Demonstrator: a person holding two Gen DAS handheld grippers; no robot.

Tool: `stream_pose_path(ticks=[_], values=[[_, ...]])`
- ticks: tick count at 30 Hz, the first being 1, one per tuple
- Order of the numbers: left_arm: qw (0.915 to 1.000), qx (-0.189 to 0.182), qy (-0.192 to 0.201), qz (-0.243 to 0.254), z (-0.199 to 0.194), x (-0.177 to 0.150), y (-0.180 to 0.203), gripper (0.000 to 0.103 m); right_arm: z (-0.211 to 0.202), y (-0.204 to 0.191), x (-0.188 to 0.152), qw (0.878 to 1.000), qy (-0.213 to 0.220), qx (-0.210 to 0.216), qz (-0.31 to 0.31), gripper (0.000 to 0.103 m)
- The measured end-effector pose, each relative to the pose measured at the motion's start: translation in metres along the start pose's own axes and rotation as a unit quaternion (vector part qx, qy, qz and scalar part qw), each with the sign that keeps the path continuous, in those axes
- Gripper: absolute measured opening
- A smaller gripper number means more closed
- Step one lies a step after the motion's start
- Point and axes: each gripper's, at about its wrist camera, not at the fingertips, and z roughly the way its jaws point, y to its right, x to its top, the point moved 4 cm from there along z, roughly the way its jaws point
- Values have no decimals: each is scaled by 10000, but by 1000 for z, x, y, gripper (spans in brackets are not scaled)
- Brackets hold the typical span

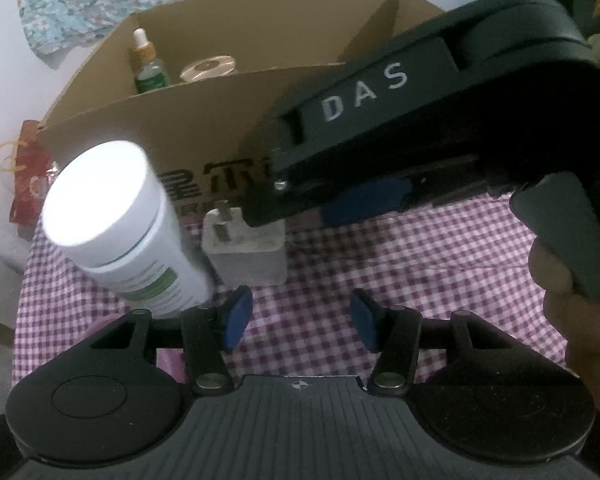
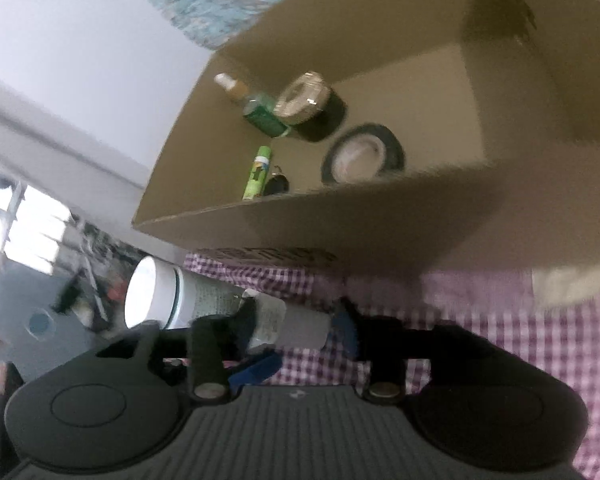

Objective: Organize rigid objects
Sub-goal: 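Reach the right tool to the white plug charger and grasp it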

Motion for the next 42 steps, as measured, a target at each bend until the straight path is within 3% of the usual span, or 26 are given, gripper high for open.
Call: stream_pose_path(ticks=[10,21,30,37,40,42], values=[[10000,86,-44,12,2,-4,-4,54,9,-25,2,9912,-78,-454,-1239,56],[9998,116,22,189,-3,-8,3,54,-13,-19,-3,9902,84,-280,-1369,56],[9998,25,-53,213,-9,-16,3,55,-4,-38,-8,9686,-172,-415,-2444,56],[9999,-1,-90,118,-13,-18,-4,55,10,-56,-18,9416,-450,-462,-3305,55],[9999,9,-89,68,-13,-17,-7,55,18,-59,-21,9331,-547,-439,-3528,53],[10000,11,-90,34,-15,-16,-9,55,24,-58,-21,9317,-663,-381,-3552,43]])
